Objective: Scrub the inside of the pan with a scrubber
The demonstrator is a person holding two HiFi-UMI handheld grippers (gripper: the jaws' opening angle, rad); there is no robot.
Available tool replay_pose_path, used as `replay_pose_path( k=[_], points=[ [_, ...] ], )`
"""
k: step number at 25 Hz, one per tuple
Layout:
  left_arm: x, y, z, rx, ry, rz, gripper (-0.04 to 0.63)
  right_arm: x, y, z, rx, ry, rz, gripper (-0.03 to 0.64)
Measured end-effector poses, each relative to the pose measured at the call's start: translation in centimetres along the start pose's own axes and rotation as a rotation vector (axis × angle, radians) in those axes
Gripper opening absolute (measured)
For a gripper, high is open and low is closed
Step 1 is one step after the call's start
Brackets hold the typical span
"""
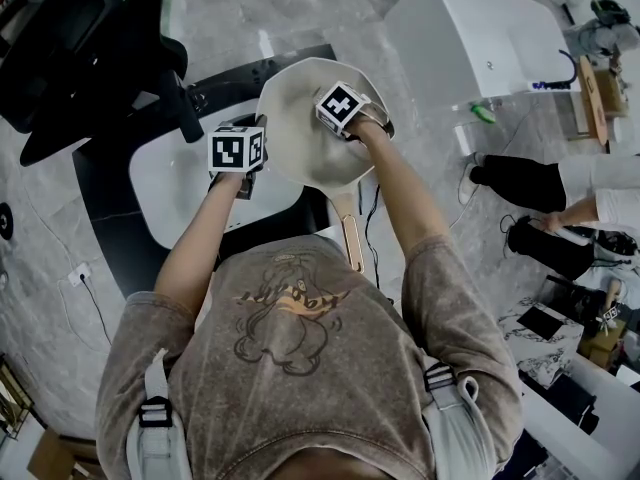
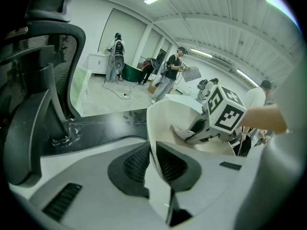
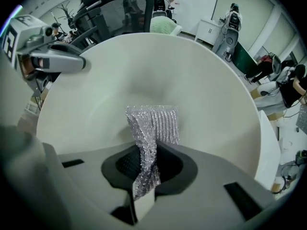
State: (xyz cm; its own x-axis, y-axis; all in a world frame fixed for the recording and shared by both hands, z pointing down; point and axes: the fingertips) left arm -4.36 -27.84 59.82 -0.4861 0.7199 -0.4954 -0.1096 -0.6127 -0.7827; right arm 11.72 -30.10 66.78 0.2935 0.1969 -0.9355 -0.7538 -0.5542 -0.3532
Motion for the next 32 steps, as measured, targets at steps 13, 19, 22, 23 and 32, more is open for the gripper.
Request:
replay_pose_path(
  k=[13,19,22,23,32],
  points=[
    [-0.1,0.0,0.2,-0.011,0.014,0.001,0.046,1.6,-4.8,6.5,-0.060,0.254,0.147,0.072],
    [0.0,0.0,0.3,-0.006,0.018,0.006,0.046,1.6,-4.7,10.0,-0.055,0.362,0.164,0.072],
    [0.0,0.0,0.2,-0.005,0.019,0.007,0.046,1.6,-4.2,11.5,-0.085,0.424,0.157,0.072],
    [0.0,0.1,0.1,-0.005,0.017,0.006,0.046,1.7,-3.9,12.0,-0.092,0.443,0.149,0.072],
    [-0.1,0.0,0.1,-0.010,0.014,0.006,0.046,1.3,1.1,16.1,-0.199,0.579,-0.004,0.074]
  ],
)
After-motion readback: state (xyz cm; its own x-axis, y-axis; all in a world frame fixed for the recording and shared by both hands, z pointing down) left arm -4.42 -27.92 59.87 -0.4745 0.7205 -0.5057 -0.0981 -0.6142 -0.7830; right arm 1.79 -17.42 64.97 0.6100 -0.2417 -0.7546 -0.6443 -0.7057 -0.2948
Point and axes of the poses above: the fingertips, and each gripper's own axes: x backward along the fingers, z to its left, y out of its top, and after that the axes turned 14 degrees about -z, right-handed
